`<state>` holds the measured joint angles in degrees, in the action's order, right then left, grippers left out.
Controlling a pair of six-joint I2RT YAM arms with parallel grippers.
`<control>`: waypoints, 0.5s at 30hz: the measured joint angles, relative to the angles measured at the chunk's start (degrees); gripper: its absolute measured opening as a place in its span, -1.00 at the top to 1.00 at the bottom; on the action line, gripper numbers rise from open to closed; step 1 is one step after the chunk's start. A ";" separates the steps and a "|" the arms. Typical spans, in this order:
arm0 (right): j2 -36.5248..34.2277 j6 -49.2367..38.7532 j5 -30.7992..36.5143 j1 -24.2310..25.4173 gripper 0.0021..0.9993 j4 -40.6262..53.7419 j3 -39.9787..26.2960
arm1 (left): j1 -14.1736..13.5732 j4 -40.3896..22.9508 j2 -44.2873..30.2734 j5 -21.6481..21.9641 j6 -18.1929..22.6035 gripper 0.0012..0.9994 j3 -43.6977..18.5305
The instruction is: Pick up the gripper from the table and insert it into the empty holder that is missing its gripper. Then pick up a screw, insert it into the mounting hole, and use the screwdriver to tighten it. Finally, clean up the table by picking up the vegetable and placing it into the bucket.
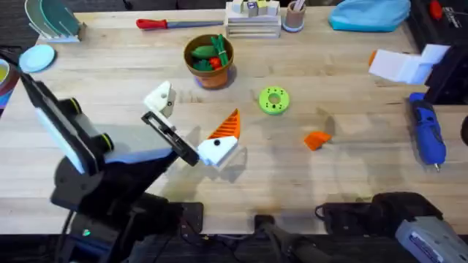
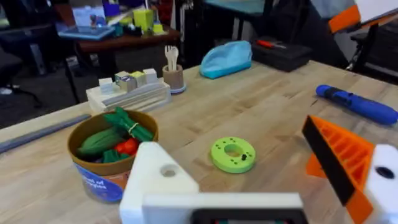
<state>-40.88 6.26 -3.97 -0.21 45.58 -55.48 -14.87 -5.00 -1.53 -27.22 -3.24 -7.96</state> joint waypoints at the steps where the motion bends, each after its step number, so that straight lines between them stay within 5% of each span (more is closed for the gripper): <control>1: 0.00 0.00 0.00 0.00 -0.98 0.00 0.00 | 0.00 1.59 0.80 -0.02 -0.19 -0.99 1.28; 6: 0.00 0.00 -0.01 0.00 -0.98 0.00 0.00 | 0.00 8.79 1.28 -0.28 -0.36 -0.99 6.81; 15: 0.00 0.00 0.00 0.00 -0.98 0.00 0.00 | 0.00 5.11 1.28 -1.35 -0.69 -0.99 7.64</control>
<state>-40.88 6.26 -3.97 -0.21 45.58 -55.48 -14.87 0.10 -0.25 -28.57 -3.94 -0.32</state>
